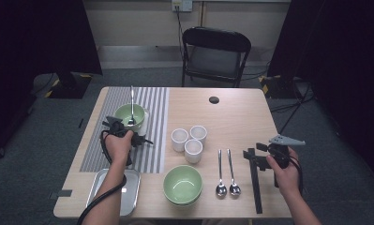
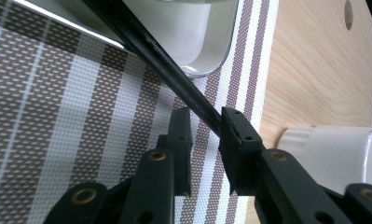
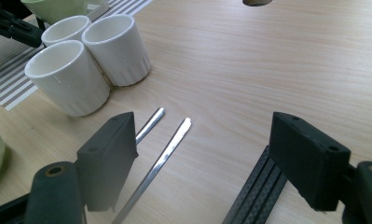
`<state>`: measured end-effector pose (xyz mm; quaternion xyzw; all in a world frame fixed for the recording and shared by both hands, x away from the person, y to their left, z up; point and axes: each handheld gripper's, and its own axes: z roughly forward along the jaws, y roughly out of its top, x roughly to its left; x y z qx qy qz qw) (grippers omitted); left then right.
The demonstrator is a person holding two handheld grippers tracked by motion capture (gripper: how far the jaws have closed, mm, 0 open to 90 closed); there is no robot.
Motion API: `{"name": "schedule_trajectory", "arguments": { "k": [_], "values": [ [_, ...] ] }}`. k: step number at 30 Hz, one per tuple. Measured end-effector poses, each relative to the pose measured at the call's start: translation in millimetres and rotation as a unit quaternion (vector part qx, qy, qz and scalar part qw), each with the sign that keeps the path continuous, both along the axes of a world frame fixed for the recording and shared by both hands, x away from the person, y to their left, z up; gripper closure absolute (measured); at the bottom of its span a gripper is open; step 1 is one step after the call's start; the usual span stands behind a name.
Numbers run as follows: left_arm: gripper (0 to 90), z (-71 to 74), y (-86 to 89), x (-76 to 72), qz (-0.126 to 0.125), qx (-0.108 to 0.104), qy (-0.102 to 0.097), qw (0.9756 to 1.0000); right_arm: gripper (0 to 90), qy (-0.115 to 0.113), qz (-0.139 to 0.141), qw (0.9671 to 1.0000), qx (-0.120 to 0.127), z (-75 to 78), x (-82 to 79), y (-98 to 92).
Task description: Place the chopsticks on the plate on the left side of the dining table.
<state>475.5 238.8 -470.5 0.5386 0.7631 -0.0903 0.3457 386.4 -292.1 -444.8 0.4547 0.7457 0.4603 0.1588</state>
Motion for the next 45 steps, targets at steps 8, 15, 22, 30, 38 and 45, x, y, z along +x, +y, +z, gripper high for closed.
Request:
{"name": "schedule_trajectory", "arguments": {
  "k": [8, 15, 22, 30, 38, 45],
  "values": [
    [75.7, 2.1, -3.1, 2.3, -0.008, 0.007, -0.004, 0.9999, 22.7, 0.0, 0.001, 1.0, 0.001, 0.0, 0.1, -0.4],
    [77.3, 2.1, -3.5, 3.9, 0.0, 0.004, -0.006, 1.0, 22.7, 0.0, 0.001, 1.0, 0.001, 0.0, 0.2, -0.3],
    [78.2, 2.1, -5.4, 5.9, 0.001, 0.003, -0.014, 0.9999, 22.7, 0.0, 0.001, 1.0, 0.001, -0.1, 0.4, -0.1],
    [78.9, 2.4, -7.9, 7.9, -0.007, 0.006, -0.021, 0.9997, 22.7, -0.001, 0.0, 1.0, 0.002, 0.1, 0.2, -0.1],
    [78.6, 2.8, -13.5, 10.9, -0.001, 0.004, -0.025, 0.9997, 22.7, -0.002, 0.001, 1.0, 0.002, 0.4, -0.2, 0.2],
    [79.3, 3.0, -16.2, 13.2, -0.003, 0.007, -0.03, 0.9995, 22.7, -0.003, 0.002, 1.0, 0.003, 0.7, -0.9, -0.6]
  ]
}}
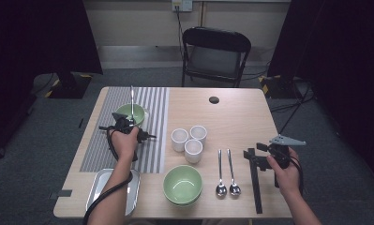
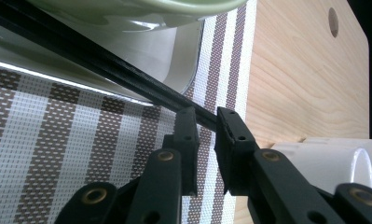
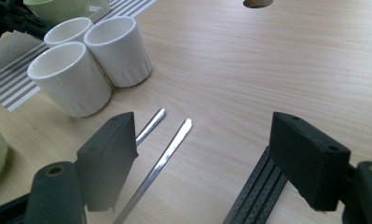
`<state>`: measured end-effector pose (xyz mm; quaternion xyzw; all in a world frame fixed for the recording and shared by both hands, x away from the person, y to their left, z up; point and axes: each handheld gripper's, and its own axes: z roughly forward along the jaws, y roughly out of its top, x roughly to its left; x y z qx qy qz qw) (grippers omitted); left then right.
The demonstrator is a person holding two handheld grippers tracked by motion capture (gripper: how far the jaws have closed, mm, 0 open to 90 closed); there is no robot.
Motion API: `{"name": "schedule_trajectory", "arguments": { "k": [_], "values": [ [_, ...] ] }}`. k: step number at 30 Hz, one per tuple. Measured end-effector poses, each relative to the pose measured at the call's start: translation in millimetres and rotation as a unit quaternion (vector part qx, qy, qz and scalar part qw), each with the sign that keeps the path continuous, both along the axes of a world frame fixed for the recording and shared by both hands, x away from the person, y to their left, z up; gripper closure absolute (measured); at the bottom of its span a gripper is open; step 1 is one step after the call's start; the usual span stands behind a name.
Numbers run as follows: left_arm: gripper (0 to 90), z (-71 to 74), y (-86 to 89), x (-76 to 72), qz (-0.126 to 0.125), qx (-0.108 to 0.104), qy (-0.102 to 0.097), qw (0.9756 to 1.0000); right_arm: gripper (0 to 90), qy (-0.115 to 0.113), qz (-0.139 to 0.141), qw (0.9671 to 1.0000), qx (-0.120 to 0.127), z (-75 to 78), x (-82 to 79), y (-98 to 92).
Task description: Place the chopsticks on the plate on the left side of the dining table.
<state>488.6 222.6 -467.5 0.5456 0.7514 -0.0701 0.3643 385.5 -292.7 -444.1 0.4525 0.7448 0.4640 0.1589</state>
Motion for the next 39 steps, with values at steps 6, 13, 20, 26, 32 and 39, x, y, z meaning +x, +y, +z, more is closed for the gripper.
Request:
{"name": "schedule_trajectory", "arguments": {
  "k": [6, 13, 20, 26, 32, 39],
  "values": [
    [78.5, 0.2, -1.6, 1.3, -0.006, 0.003, -0.003, 1.0, 22.7, -0.001, 0.0, 1.0, 0.002, 0.3, 0.0, -0.2],
    [78.0, 0.5, -4.9, 3.5, -0.001, 0.007, -0.002, 1.0, 22.7, 0.001, 0.0, 1.0, 0.002, 0.4, 0.0, -0.6],
    [77.3, -0.4, -8.1, 4.9, 0.001, -0.005, -0.01, 0.9999, 22.7, 0.001, 0.001, 1.0, 0.001, 0.0, 0.7, -0.8],
    [76.5, 0.3, -10.7, 5.5, 0.0, -0.003, -0.011, 0.9999, 22.7, 0.0, 0.002, 1.0, 0.002, 0.3, 0.4, -0.6],
    [76.4, 0.2, -12.0, 5.2, -0.016, 0.007, -0.01, 0.9998, 22.7, -0.001, -0.001, 1.0, 0.004, 0.7, 0.4, -1.5],
    [76.4, 0.4, -14.1, 7.5, -0.024, 0.011, -0.01, 0.9996, 22.7, 0.0, 0.001, 1.0, 0.003, 1.0, 0.3, -0.9]
  ]
}}
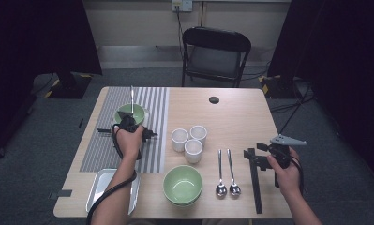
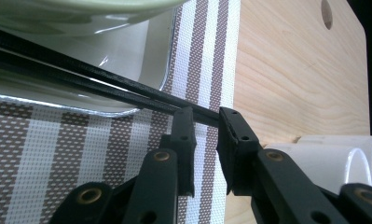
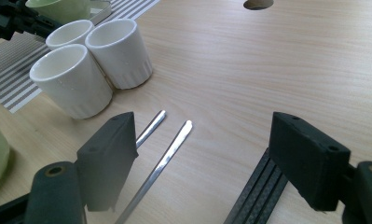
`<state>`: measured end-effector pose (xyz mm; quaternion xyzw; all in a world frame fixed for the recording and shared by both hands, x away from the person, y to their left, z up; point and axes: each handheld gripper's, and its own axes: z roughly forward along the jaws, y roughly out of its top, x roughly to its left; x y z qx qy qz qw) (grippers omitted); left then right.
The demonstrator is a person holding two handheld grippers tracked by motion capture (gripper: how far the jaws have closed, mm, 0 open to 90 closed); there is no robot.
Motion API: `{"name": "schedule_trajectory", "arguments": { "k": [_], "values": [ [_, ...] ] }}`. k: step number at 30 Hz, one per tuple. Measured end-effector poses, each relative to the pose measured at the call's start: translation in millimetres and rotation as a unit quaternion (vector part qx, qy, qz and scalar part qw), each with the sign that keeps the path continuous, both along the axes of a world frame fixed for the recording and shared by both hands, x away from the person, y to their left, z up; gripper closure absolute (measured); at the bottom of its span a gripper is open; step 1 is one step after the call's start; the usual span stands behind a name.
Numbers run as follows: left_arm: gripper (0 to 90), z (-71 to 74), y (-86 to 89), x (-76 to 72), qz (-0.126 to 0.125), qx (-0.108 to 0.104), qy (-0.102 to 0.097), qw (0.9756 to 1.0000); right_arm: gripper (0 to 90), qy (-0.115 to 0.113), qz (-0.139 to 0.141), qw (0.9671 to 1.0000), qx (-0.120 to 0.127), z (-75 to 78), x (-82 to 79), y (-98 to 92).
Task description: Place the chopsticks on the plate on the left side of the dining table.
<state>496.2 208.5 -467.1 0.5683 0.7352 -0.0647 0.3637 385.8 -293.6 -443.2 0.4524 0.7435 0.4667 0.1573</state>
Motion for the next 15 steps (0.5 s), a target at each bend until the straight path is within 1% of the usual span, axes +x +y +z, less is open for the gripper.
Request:
{"name": "schedule_trajectory", "arguments": {
  "k": [1, 3, 7, 9, 11, 13, 14, 15],
  "values": [
    [76.4, 0.2, 0.0, 0.2, 0.0, -0.002, 0.0, 1.0, 22.7, 0.0, 0.0, 1.0, 0.0, 0.1, 0.0, -0.4],
    [75.4, 0.4, -0.5, 0.3, 0.001, 0.001, 0.0, 1.0, 22.7, 0.0, -0.002, 1.0, 0.002, 0.0, 0.3, -0.9],
    [76.6, -0.1, -0.4, 0.4, 0.001, 0.0, -0.002, 1.0, 22.7, 0.0, -0.002, 1.0, 0.002, -0.2, 0.3, -1.4],
    [76.5, 0.4, -0.8, 0.4, 0.001, 0.007, -0.001, 1.0, 22.7, 0.0, -0.002, 1.0, 0.001, 0.0, 0.1, -1.2],
    [76.5, 0.2, -1.3, 0.8, 0.003, 0.008, -0.003, 1.0, 22.7, 0.0, -0.001, 1.0, 0.001, 0.1, 0.0, -1.0],
    [76.0, -0.1, -1.6, 1.2, -0.002, 0.005, -0.008, 1.0, 22.7, 0.0, -0.001, 1.0, 0.0, -0.1, -0.2, -1.1],
    [75.9, 0.2, -1.8, 1.3, -0.003, 0.009, -0.006, 0.9999, 22.7, 0.0, -0.001, 1.0, 0.0, -0.3, -0.2, -1.3],
    [76.3, -0.1, -2.0, 1.2, -0.003, 0.005, -0.006, 1.0, 22.7, 0.0, -0.001, 1.0, 0.0, -0.5, -0.2, -1.4]
  ]
}}
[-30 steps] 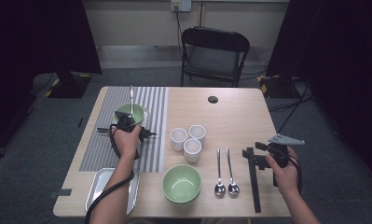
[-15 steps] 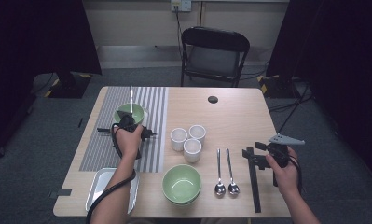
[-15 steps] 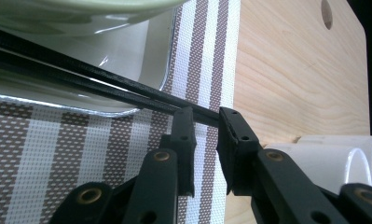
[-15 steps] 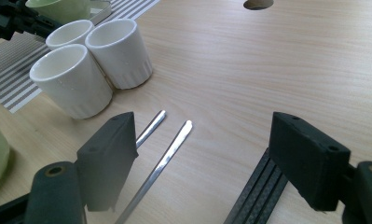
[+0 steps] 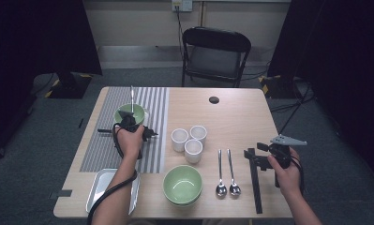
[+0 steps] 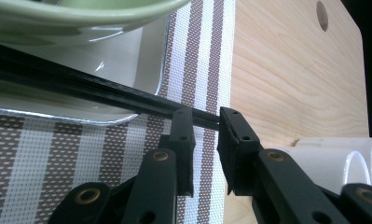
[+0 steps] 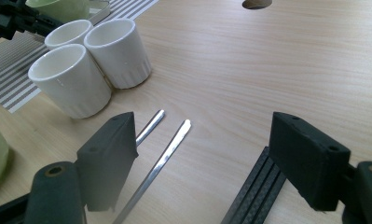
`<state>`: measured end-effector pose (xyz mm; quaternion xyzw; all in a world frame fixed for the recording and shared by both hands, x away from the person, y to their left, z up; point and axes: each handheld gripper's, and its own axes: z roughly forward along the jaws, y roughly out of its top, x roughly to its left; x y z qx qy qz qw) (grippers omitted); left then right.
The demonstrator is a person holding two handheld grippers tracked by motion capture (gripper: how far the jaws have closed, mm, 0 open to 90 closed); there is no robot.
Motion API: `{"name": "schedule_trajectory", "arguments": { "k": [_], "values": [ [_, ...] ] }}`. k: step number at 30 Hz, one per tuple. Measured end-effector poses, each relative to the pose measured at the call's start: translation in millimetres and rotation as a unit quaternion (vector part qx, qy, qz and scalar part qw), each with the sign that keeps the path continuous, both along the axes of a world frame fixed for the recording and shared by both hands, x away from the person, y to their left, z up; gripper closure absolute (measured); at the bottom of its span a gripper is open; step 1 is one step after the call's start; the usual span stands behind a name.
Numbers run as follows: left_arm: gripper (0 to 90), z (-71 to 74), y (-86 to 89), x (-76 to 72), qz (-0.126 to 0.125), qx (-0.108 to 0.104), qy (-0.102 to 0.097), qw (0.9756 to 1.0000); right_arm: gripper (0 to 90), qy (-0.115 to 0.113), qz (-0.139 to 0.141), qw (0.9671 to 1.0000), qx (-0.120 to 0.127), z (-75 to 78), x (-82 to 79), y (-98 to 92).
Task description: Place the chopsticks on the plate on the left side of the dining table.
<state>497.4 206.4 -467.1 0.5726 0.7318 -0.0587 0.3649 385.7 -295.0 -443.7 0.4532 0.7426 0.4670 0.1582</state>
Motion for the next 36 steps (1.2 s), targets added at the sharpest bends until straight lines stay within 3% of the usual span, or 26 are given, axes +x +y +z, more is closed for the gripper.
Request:
{"name": "schedule_trajectory", "arguments": {
  "k": [5, 8, 9, 11, 14, 19, 20, 36],
  "values": [
    [75.6, 0.4, -1.8, -1.2, 0.003, -0.002, 0.004, 1.0, 22.7, 0.0, -0.001, 1.0, -0.001, 0.2, -0.1, -0.4],
    [75.0, -0.9, -0.7, -2.7, -0.007, -0.005, 0.002, 1.0, 22.7, 0.001, -0.002, 1.0, -0.001, 0.2, -0.1, -0.7],
    [74.8, -1.1, -2.4, -2.7, 0.005, -0.011, 0.001, 0.9999, 22.7, 0.001, -0.002, 1.0, -0.001, 0.2, -0.1, -0.7],
    [74.8, -1.3, -3.1, -3.2, 0.006, -0.008, 0.004, 0.9999, 22.7, 0.0, -0.001, 1.0, -0.002, 0.4, -0.2, -0.3],
    [73.4, -1.6, -1.7, -4.4, -0.013, 0.002, 0.009, 0.9999, 22.8, -0.001, 0.0, 1.0, -0.002, 0.7, -0.6, 0.0],
    [74.2, -3.1, -1.2, -4.3, 0.0, 0.002, 0.011, 0.9999, 22.7, 0.0, -0.001, 1.0, -0.002, 0.3, -0.3, -0.1],
    [74.4, -3.7, 0.8, -4.5, -0.01, 0.002, 0.011, 0.9999, 22.7, -0.001, 0.0, 1.0, -0.002, 0.2, -0.2, 0.0],
    [73.1, -1.3, 3.0, -6.4, -0.01, 0.006, 0.014, 0.9998, 22.7, 0.0, 0.0, 1.0, -0.001, 0.8, -0.5, 0.9]
  ]
}}
